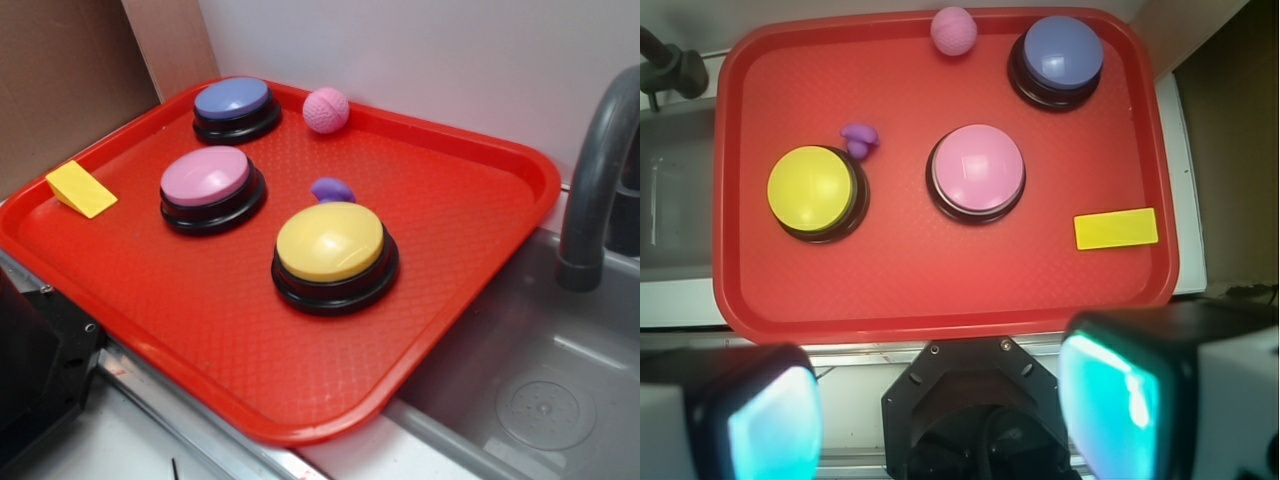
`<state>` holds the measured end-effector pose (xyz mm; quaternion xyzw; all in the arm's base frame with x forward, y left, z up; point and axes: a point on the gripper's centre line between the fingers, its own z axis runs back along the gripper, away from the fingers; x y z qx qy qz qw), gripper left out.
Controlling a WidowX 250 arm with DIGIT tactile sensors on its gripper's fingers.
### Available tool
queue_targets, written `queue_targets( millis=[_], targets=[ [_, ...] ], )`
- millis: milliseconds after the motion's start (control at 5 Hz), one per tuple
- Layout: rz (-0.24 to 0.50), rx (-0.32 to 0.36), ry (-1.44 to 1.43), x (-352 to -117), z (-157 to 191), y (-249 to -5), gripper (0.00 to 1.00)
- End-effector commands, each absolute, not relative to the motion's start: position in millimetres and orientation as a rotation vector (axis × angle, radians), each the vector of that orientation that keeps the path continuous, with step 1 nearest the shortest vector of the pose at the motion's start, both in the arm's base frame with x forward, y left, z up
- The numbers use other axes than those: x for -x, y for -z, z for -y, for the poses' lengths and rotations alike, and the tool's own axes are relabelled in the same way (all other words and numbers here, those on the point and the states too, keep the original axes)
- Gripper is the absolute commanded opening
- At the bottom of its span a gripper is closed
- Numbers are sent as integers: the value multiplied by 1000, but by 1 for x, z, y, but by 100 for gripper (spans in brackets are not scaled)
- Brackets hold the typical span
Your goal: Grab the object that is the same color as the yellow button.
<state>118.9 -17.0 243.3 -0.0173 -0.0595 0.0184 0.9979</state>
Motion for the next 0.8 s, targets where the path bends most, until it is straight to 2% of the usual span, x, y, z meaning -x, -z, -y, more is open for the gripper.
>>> queue_targets(
  millis=[0, 200, 400, 600],
  targets=[
    [119, 35, -37, -119, 17, -243, 100],
    [38, 29, -139, -147, -21, -202, 100],
    [32, 28, -281, -167, -51, -176, 100],
    [19, -76, -523, -169, -73, -150, 100]
  ],
)
